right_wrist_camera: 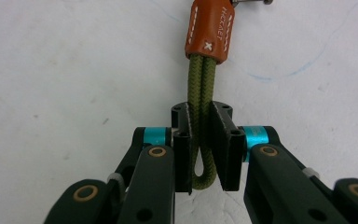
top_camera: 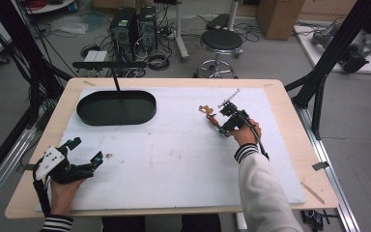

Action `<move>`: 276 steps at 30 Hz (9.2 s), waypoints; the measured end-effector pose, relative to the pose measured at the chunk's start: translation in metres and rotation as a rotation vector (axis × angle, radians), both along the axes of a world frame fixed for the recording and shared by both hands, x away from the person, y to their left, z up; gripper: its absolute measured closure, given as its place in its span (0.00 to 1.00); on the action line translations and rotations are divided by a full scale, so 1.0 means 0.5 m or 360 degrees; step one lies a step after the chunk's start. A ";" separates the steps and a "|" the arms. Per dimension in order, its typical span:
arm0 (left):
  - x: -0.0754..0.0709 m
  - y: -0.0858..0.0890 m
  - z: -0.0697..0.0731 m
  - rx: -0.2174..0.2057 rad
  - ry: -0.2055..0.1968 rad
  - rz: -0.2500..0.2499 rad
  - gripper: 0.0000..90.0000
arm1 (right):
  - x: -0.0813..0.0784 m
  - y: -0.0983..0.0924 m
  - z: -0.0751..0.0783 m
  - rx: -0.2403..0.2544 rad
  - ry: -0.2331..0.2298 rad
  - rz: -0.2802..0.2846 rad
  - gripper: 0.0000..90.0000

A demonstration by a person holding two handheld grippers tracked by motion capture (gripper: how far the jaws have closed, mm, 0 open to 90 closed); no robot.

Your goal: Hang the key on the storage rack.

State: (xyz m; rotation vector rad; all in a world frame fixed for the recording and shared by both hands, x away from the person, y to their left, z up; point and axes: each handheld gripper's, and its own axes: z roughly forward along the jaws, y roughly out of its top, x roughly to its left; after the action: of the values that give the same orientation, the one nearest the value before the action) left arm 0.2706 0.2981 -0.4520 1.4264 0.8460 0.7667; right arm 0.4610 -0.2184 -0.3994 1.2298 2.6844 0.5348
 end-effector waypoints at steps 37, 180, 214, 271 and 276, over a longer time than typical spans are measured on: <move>0.110 -0.102 0.190 0.0132 0.0151 -0.0655 0.02 | -0.128 0.010 0.130 0.0957 -0.0578 0.0788 0.89; 0.231 -0.020 0.313 0.0266 0.0161 -0.0106 0.80 | -0.345 -0.226 -0.101 0.1164 -0.1330 -0.0163 0.00; 0.328 0.011 0.278 0.0286 0.0317 0.0274 0.80 | -0.364 -0.225 -0.108 0.1173 -0.1455 -0.0120 0.00; 0.381 -0.003 0.179 0.0301 0.0371 0.0193 0.39 | -0.362 -0.225 -0.108 0.1175 -0.1458 -0.0129 0.00; 0.326 0.007 0.187 0.0109 0.0247 -0.0061 0.02 | -0.361 -0.224 -0.107 0.1166 -0.1449 -0.0139 0.00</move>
State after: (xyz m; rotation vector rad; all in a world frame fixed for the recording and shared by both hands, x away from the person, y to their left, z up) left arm 0.4337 0.3014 -0.3586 1.5746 0.9155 0.6675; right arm 0.2804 -0.3302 -0.4530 0.8606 1.6789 1.6640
